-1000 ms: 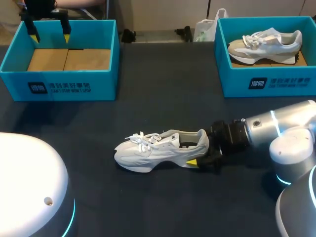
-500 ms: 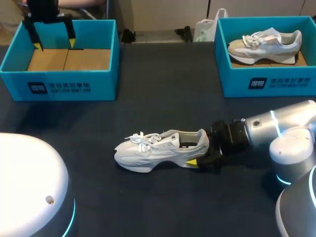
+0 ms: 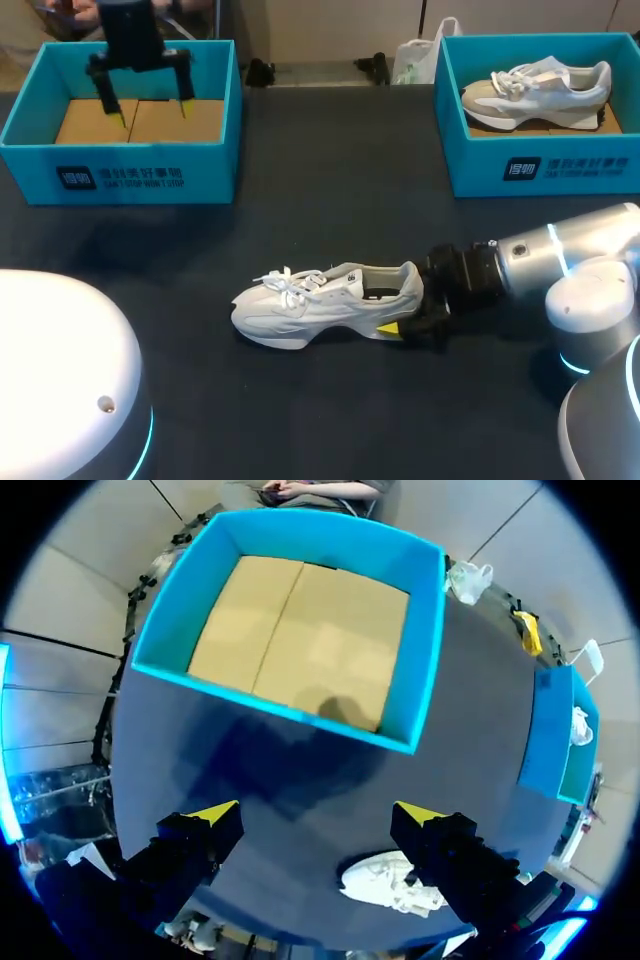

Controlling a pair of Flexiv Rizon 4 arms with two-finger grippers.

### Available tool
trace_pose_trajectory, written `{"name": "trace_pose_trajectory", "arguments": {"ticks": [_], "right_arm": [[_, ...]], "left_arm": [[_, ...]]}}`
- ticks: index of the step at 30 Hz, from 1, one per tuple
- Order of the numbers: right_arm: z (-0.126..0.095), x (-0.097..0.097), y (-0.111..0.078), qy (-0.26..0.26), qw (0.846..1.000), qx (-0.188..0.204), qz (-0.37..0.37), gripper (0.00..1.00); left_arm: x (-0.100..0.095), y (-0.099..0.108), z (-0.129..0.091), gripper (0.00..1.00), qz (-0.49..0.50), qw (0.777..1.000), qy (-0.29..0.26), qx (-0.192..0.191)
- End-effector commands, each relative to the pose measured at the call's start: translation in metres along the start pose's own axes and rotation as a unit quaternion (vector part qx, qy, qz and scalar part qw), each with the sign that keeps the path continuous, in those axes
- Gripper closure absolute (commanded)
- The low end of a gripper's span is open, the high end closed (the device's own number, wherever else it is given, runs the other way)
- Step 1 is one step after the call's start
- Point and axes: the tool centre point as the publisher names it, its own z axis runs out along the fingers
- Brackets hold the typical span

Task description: Take the shoe out of the shoebox, open the shoe tongue, remove and reinsert the insole, then place the shoe into the shoebox

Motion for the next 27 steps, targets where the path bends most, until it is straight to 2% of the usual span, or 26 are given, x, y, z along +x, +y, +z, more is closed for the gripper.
{"name": "trace_pose_trajectory", "arguments": {"ticks": [1, 11, 21, 27], "right_arm": [[0.006, -0.002, -0.004, 0.001, 1.0, 0.004, 0.001, 1.0], [0.006, -0.002, -0.004, 0.001, 1.0, 0.004, 0.001, 1.0], [0.006, -0.002, -0.004, 0.001, 1.0, 0.004, 0.001, 1.0], [0.006, -0.002, -0.004, 0.001, 1.0, 0.004, 0.001, 1.0]], "left_arm": [[0.02, 0.013, 0.007, 0.0, 0.008, 1.0, -0.012, -0.005], [0.059, 0.059, 0.016, 0.0, 0.035, 0.999, -0.028, -0.01], [0.086, 0.102, 0.016, 0.0, 0.05, 0.998, -0.027, -0.026], [0.1, 0.134, 0.019, 0.0, 0.049, 0.998, -0.031, -0.036]]}}
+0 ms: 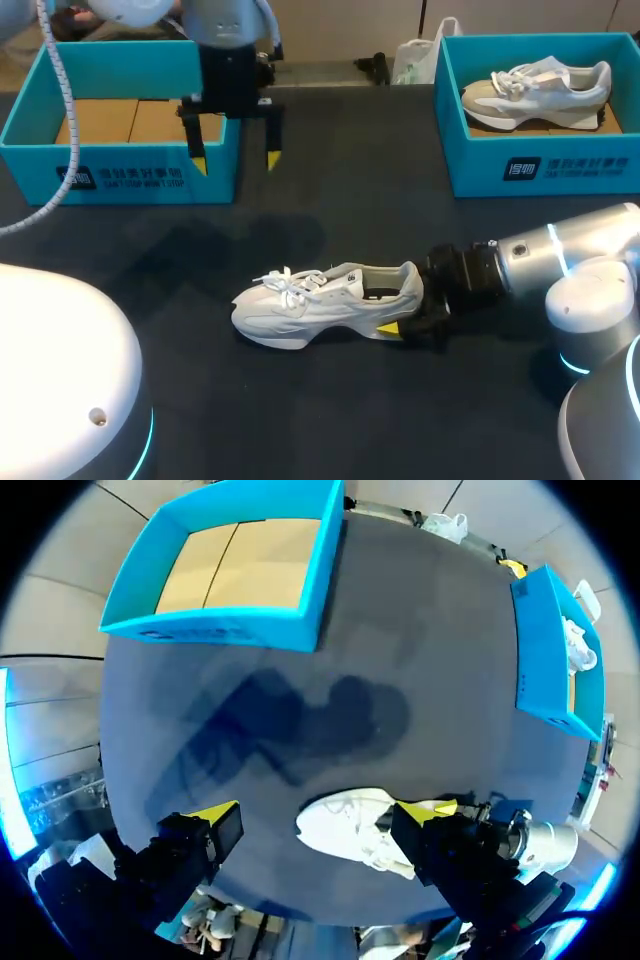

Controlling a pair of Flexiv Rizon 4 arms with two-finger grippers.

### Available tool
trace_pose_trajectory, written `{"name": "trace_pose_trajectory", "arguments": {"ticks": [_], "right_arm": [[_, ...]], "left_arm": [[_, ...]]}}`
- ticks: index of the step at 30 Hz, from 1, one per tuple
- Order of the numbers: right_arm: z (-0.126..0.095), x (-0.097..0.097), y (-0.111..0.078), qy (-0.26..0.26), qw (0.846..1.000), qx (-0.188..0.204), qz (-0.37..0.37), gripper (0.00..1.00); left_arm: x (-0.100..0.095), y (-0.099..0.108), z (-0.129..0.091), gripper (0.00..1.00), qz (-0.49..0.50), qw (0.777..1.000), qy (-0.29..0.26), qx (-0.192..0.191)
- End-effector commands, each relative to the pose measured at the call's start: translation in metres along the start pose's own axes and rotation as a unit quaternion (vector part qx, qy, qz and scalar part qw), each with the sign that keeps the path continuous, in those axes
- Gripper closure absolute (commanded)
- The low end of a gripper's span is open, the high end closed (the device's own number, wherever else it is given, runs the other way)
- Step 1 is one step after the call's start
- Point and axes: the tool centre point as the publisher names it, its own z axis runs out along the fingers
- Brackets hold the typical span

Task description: Take the shoe out of the shoebox, open the shoe tongue, remove and reinsert the insole, then place the shoe into the shoebox

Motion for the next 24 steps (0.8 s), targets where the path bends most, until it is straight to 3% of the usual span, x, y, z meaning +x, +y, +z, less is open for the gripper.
{"name": "trace_pose_trajectory", "arguments": {"ticks": [1, 11, 24], "right_arm": [[0.006, -0.002, -0.004, 0.001, 1.0, 0.004, 0.001, 1.0], [0.006, -0.002, -0.004, 0.001, 1.0, 0.004, 0.001, 1.0], [0.006, -0.002, -0.004, 0.001, 1.0, 0.004, 0.001, 1.0]], "left_arm": [[0.014, 0.02, 0.004, 0.0, -0.002, 1.0, -0.004, 0.006], [0.043, 0.064, 0.013, 0.0, -0.001, 1.0, -0.012, 0.007], [0.063, 0.105, 0.024, 0.0, -0.033, 0.999, -0.02, 0.025]]}}
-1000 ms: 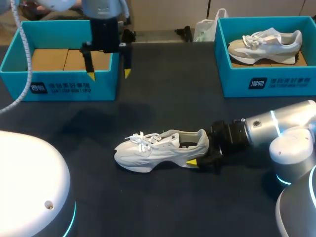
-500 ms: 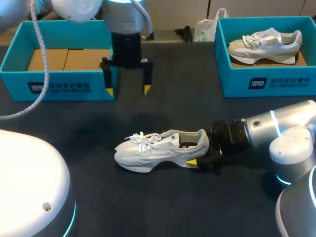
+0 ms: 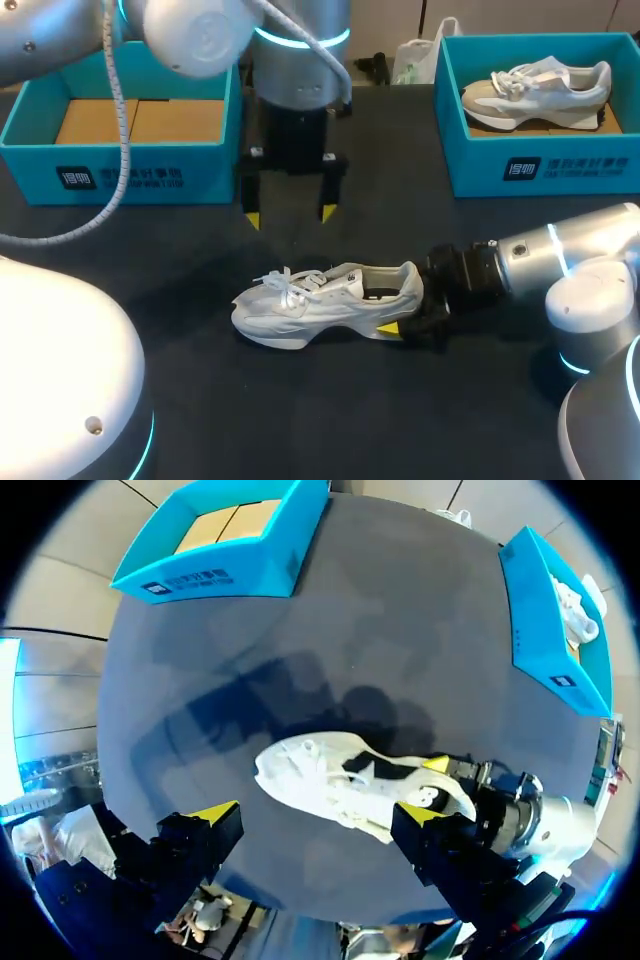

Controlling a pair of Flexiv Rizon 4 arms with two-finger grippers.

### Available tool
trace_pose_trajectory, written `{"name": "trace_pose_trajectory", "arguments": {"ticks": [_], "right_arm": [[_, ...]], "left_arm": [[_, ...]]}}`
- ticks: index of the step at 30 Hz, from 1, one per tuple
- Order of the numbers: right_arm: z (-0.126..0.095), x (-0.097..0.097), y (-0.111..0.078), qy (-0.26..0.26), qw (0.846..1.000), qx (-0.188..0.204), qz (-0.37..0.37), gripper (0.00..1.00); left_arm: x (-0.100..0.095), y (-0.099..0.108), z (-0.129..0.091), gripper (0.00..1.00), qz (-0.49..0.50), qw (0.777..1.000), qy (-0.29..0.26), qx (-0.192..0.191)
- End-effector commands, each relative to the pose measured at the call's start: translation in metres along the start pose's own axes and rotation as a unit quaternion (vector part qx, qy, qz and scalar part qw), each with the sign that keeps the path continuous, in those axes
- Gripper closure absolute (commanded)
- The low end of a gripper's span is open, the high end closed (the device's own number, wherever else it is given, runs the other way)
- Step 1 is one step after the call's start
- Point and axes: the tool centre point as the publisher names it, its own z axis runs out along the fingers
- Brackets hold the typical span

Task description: Take the shoe out of the shoebox, open the shoe tongue, remove and reinsert the insole, then place the shoe into the shoebox

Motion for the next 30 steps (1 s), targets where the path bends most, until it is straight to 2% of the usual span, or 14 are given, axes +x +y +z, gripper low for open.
{"name": "trace_pose_trajectory", "arguments": {"ticks": [1, 21, 30], "right_arm": [[0.006, -0.002, -0.004, 0.001, 1.0, 0.004, 0.001, 1.0], [0.006, -0.002, -0.004, 0.001, 1.0, 0.004, 0.001, 1.0], [0.006, -0.002, -0.004, 0.001, 1.0, 0.004, 0.001, 1.0]], "left_arm": [[0.005, 0.011, 0.001, 0.0, -0.01, 1.0, -0.001, 0.01], [0.03, 0.029, 0.017, 0.0, -0.038, 0.999, -0.027, 0.013], [0.048, 0.042, 0.035, 0.0, -0.012, 0.999, -0.045, 0.016]]}}
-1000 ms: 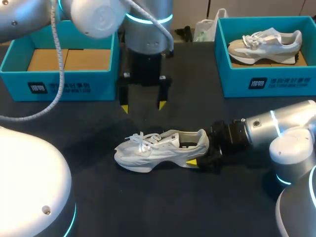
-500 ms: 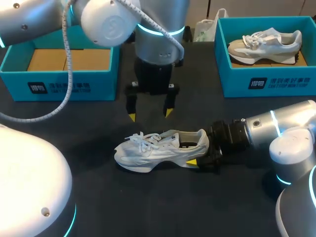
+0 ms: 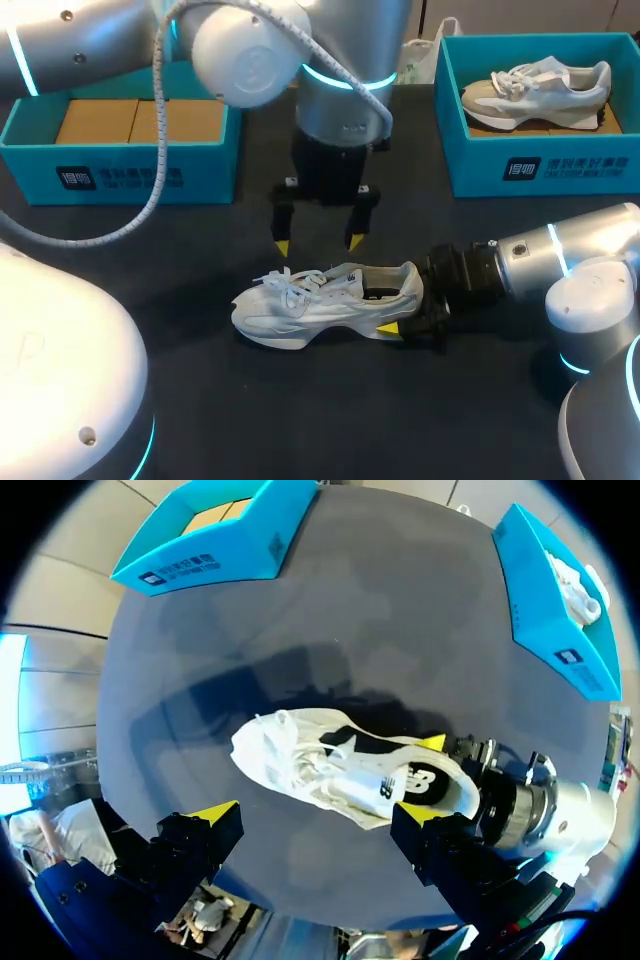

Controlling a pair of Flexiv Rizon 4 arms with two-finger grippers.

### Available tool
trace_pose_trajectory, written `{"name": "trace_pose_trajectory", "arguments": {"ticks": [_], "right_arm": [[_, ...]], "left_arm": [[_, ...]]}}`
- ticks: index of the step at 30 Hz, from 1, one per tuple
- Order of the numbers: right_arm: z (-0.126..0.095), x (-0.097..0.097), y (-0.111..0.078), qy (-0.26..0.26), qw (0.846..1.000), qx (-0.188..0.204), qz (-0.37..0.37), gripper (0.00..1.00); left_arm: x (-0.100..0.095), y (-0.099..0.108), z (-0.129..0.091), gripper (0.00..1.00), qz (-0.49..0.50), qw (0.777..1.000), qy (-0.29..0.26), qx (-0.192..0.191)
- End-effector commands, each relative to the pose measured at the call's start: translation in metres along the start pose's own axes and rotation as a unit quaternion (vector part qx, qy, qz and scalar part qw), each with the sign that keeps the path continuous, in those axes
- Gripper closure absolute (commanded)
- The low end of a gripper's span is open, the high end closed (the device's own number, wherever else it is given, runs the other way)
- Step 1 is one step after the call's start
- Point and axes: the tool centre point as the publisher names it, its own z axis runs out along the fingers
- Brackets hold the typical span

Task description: Take the shoe out of the shoebox, open the shoe tongue, remove and reinsert the insole, then place the shoe into the shoebox

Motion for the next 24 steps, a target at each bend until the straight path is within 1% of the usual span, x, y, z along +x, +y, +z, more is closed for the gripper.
{"name": "trace_pose_trajectory", "arguments": {"ticks": [1, 8, 13, 16, 18, 24], "right_arm": [[0.006, -0.002, -0.004, 0.001, 1.0, 0.004, 0.001, 1.0], [0.006, -0.002, -0.004, 0.001, 1.0, 0.004, 0.001, 1.0], [0.006, -0.002, -0.004, 0.001, 1.0, 0.004, 0.001, 1.0], [0.006, -0.002, -0.004, 0.001, 1.0, 0.004, 0.001, 1.0], [0.006, -0.002, -0.004, 0.001, 1.0, 0.004, 0.001, 1.0], [0.006, -0.002, -0.004, 0.001, 1.0, 0.004, 0.001, 1.0]], "left_arm": [[0.019, 0.01, 0.009, 0.0, -0.016, 1.0, -0.024, 0.004], [0.03, 0.017, 0.019, 0.0, 0.006, 1.0, -0.015, 0.013], [0.037, 0.02, 0.028, 0.0, 0.017, 0.999, -0.024, 0.026], [0.04, 0.02, 0.035, 0.0, 0.017, 0.999, -0.032, 0.031], [0.043, 0.018, 0.04, 0.0, 0.02, 0.999, -0.04, 0.027], [0.046, 0.017, 0.051, 0.0, 0.018, 0.998, -0.044, 0.044]]}}
